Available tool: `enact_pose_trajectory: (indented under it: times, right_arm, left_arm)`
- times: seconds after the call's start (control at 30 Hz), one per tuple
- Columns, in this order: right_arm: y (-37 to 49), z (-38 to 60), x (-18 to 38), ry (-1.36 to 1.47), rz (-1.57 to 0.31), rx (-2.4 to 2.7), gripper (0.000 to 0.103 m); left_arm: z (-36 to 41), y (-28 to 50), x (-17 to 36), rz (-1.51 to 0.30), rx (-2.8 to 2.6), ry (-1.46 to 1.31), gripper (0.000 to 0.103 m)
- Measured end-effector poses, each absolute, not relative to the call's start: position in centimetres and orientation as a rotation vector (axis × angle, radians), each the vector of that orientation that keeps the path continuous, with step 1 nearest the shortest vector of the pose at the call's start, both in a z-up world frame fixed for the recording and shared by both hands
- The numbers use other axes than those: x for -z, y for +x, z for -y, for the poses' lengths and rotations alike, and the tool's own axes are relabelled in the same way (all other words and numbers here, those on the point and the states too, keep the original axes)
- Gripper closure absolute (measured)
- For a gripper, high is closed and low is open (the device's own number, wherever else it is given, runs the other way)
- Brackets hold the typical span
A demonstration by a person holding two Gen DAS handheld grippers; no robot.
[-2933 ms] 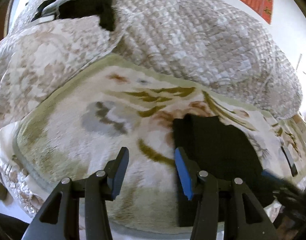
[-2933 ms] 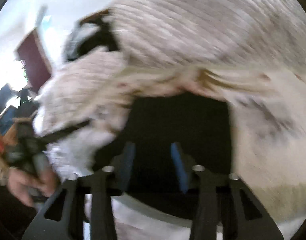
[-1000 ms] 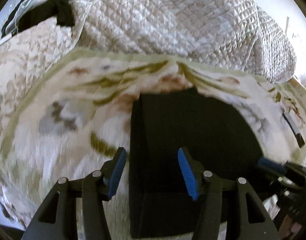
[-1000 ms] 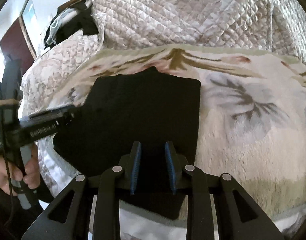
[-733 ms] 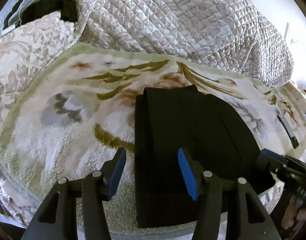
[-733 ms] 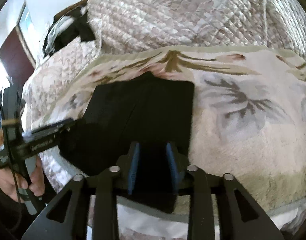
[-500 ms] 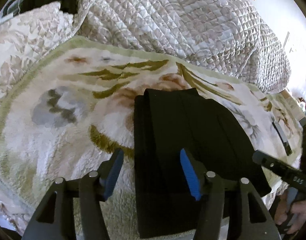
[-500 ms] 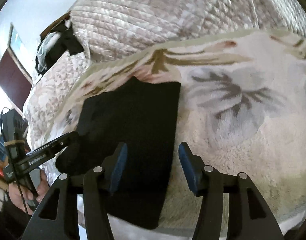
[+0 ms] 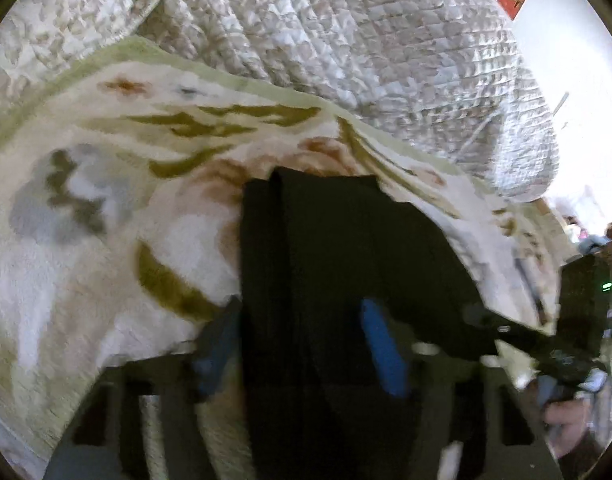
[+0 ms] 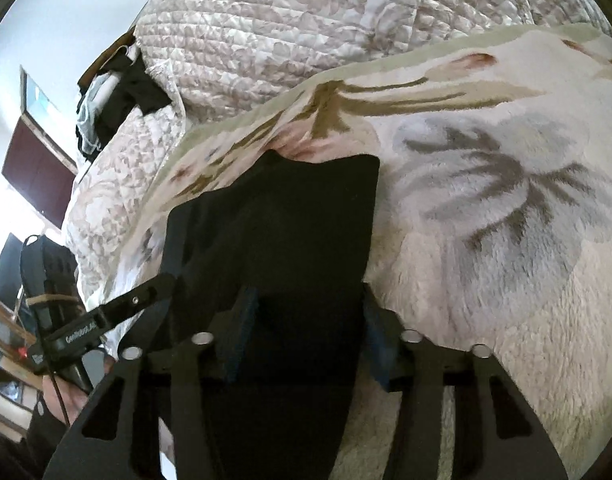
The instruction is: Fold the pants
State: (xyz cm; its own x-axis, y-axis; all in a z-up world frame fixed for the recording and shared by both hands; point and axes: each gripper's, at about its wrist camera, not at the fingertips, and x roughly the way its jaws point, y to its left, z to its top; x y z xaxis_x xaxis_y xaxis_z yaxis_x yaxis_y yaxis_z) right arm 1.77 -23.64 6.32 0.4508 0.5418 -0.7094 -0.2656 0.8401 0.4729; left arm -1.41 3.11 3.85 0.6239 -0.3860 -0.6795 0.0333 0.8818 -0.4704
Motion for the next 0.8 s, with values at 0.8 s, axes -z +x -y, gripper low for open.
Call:
enact_pose_trajectory:
  times: [0.8]
  right_arm:
    - [5.4,20.6,-13.3,0.333,-0.845,-0.627,0.087]
  left_arm:
    - [-4.7,2.5,-11.6,-0.751,0.252,-0.371,0.081]
